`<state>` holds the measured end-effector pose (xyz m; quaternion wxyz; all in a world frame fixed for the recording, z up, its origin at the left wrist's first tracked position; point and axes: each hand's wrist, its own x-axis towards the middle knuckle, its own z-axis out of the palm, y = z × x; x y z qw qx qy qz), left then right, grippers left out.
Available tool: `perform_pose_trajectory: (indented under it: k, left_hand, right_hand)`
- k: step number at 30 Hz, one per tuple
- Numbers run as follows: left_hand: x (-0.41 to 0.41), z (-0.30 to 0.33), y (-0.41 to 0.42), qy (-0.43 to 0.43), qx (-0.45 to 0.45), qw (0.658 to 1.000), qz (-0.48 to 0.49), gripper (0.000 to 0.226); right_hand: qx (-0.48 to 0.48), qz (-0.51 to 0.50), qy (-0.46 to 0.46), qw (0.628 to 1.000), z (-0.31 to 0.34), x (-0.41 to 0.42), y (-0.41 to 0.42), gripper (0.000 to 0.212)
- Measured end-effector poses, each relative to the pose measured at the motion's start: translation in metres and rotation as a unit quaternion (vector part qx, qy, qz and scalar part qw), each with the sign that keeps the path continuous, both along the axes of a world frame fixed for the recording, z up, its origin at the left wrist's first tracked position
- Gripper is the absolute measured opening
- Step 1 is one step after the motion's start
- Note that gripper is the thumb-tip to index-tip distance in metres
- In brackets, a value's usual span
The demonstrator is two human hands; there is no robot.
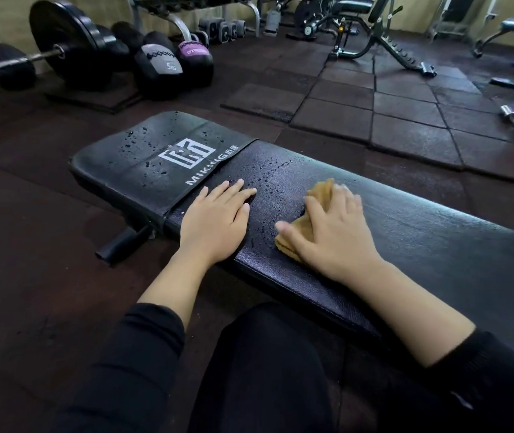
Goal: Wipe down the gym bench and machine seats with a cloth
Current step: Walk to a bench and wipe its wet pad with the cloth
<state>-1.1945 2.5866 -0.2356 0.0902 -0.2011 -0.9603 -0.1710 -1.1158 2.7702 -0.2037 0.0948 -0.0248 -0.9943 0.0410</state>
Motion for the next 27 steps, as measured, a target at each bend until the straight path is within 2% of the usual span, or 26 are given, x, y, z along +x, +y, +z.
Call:
perform_pose_trajectory:
  k: [2, 4, 9, 14, 19, 23, 25, 27]
  left_hand:
    - [0.001, 0.000, 0.000, -0.002, -0.001, 1.000, 0.000, 0.044]
    - [0.000, 0.000, 0.000, 0.000, -0.001, 1.000, 0.001, 0.044]
    - [0.001, 0.000, 0.001, 0.004, 0.002, 1.000, 0.002, 0.043]
    - [0.001, 0.001, 0.000, 0.006, 0.006, 1.000, 0.006, 0.043]
    - [-0.004, 0.004, -0.006, -0.012, 0.020, 1.000, -0.020, 0.044]
    - [-0.033, 0.015, -0.028, 0.054, -0.005, 0.998, 0.038, 0.049]
    - [-0.041, 0.015, -0.031, 0.059, -0.034, 0.997, 0.046, 0.050]
    - [-0.044, 0.011, -0.029, 0.046, -0.020, 0.997, 0.051, 0.049]
  right_hand:
    - [-0.029, 0.055, -0.044, 0.997, -0.001, 0.001, 0.002, 0.105]
    - [-0.039, 0.077, -0.037, 0.996, -0.002, 0.001, 0.008, 0.108]
    - [-0.090, 0.048, -0.067, 0.992, 0.001, -0.009, 0.009, 0.090]
    - [-0.071, -0.006, -0.054, 0.996, -0.005, -0.018, 0.003, 0.095]
    - [-0.028, 0.049, -0.062, 0.996, -0.008, -0.022, 0.007, 0.092]
    - [-0.037, 0.094, -0.082, 0.991, -0.008, -0.036, 0.006, 0.084]
    - [-0.044, 0.114, -0.089, 0.989, -0.006, -0.051, 0.000, 0.076]
    - [-0.047, 0.125, -0.087, 0.987, -0.005, -0.076, -0.007, 0.070]
